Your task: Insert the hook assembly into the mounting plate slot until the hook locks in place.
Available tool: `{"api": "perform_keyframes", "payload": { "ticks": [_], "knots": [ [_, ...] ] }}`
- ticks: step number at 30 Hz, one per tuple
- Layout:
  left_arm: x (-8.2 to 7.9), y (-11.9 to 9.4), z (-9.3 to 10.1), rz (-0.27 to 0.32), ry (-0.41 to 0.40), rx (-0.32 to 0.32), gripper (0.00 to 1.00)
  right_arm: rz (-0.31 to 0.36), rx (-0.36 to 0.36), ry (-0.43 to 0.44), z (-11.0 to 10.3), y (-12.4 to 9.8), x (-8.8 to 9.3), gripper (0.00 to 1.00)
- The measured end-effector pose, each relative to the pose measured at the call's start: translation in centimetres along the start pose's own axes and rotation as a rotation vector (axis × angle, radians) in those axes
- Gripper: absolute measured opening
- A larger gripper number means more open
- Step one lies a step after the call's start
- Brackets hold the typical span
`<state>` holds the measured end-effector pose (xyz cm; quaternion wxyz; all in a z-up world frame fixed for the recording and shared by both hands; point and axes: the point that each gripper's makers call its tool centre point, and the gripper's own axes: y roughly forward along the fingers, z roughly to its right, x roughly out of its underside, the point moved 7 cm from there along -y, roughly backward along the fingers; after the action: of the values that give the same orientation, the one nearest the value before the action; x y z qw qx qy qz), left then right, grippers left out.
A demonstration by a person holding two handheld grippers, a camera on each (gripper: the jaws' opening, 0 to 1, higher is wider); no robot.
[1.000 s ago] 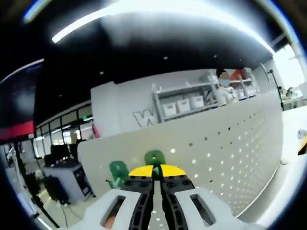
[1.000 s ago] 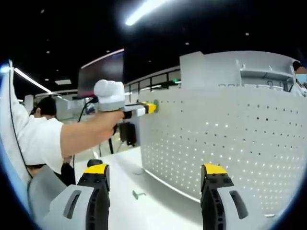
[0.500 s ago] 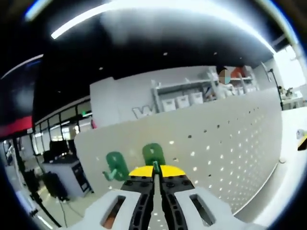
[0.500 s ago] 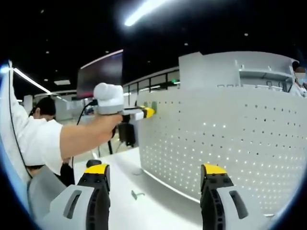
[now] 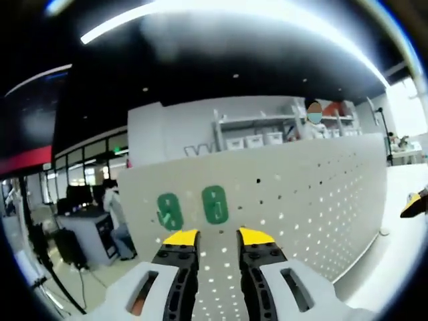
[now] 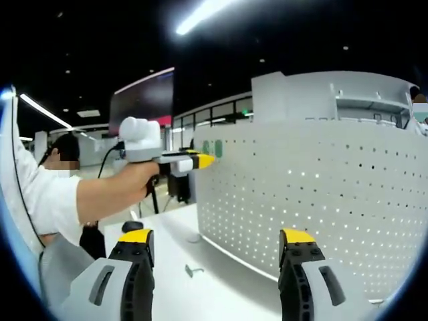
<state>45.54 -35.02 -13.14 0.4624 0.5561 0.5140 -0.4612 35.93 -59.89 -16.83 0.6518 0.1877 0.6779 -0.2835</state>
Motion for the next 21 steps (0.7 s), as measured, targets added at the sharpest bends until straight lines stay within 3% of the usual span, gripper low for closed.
{"api": "perform_keyframes", "payload": {
  "ticks": [21],
  "knots": [
    [3.5,-7.6,0.6,-0.063,-0.029,0.046,0.28,-0.035,-0.047,-0.012,-0.8,0.0,1.1,0.73]
  ]
}}
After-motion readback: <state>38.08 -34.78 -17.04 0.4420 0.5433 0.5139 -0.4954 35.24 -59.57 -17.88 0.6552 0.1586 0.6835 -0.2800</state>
